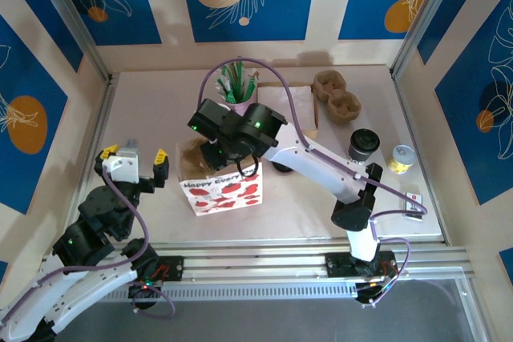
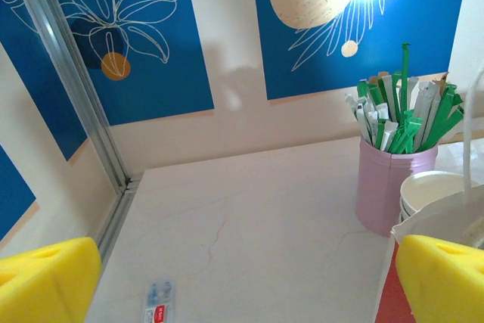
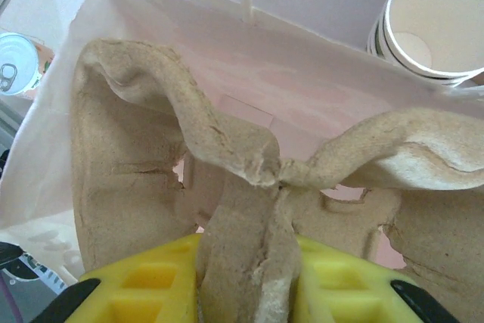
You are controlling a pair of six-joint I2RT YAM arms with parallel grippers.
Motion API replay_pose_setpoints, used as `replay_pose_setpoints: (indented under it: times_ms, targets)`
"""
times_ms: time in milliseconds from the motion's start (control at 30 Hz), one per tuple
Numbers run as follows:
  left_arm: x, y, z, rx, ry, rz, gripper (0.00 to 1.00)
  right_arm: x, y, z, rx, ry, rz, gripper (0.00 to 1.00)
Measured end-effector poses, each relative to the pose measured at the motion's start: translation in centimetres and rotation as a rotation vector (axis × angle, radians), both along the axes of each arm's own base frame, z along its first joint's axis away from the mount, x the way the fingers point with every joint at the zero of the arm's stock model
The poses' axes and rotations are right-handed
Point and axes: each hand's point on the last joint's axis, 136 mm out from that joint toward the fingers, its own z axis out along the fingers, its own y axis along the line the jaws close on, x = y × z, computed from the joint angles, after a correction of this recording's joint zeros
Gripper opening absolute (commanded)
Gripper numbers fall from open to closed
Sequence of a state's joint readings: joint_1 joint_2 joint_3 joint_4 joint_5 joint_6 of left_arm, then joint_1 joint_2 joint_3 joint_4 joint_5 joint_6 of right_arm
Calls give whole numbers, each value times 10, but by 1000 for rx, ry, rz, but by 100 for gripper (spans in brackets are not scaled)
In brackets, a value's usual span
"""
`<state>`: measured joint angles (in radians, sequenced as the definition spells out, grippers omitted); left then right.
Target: Pack the takeout coffee
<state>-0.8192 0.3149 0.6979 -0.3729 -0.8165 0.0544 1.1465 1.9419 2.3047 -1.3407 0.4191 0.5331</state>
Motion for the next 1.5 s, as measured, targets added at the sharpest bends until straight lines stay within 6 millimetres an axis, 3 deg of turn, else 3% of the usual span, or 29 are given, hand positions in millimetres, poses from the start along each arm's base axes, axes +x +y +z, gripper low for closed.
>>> replay_pose_setpoints:
  times_ms: [367, 567, 800, 1033, 1500]
  targets:
    - [0, 0, 0, 0, 0, 0, 100, 3, -3, -38, -69, 44, -22, 28]
    - [0, 0, 0, 0, 0, 0, 100, 10, -15, -66, -126, 89, -52, 27]
    - [0, -1, -2, 4, 3, -1, 100, 14, -15, -68, -116, 95, -60, 28]
    - [0, -1, -2, 4, 4, -3, 100, 12, -21, -88, -157, 123, -67, 29]
    - [1, -1, 1, -3, -6, -4, 100, 14, -19, -94, -148, 122, -73, 36]
